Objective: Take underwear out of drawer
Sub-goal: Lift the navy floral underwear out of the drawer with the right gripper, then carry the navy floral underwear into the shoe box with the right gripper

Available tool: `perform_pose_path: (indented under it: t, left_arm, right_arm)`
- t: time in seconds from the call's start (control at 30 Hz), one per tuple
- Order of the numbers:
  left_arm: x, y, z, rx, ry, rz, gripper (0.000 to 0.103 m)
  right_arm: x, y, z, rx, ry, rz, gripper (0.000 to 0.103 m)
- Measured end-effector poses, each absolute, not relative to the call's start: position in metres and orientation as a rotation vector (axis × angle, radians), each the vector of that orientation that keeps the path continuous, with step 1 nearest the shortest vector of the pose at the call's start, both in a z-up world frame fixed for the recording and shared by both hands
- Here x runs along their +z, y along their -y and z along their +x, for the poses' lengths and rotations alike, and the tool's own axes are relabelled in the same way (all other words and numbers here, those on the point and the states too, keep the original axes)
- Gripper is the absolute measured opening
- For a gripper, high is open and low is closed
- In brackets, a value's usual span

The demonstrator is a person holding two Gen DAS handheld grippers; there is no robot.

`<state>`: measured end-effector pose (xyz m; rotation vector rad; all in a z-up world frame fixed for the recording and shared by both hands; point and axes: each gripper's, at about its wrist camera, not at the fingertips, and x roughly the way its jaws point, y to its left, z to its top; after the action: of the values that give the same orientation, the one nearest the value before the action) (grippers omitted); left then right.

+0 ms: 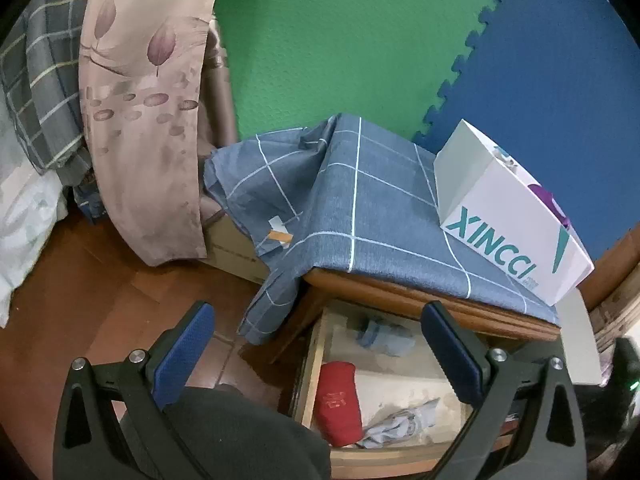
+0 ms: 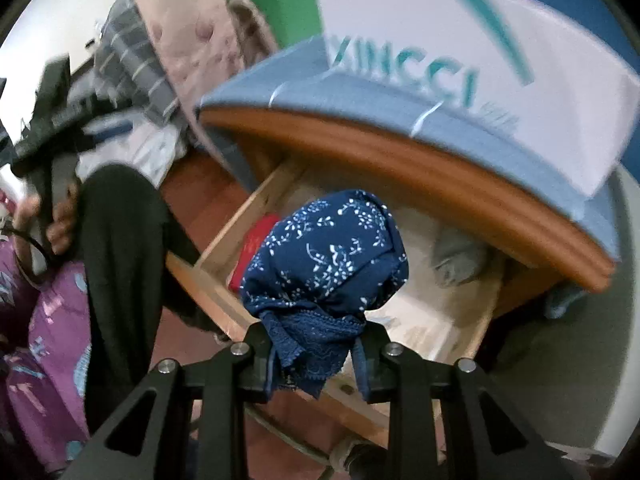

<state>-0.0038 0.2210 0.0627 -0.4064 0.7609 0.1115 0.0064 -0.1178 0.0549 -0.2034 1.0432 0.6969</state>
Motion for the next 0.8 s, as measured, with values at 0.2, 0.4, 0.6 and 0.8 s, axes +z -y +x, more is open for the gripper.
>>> perform_pose_path:
  t: [0.2,0.4,0.6,0.8]
  left_arm:
    - [0.064,-0.214,-0.003,0.121,-0.766,-0.363,0.102]
    - [0.064,-0.214,-0.003,0.126,-0.767,-0.357,0.102]
    - [0.064,-0.215,-0.003,0.125,-0.766,-0.366,0.102]
    - [0.064,-0.215,-0.003,0.126,-0.766,-0.365,0.102]
  right_arm:
    - [0.098,0.144,0.006,0.657,-0.959,-0.155,0.028]
    - [0.133,0.164,0.005,0.624,-0.886,-0.136,0.028]
    - [0.162,0.182,0.015,0.598,-0.831,-0.113,0.028]
    - [0.196,0.199,0.048,0.564,-0.768,-0.097,0.028]
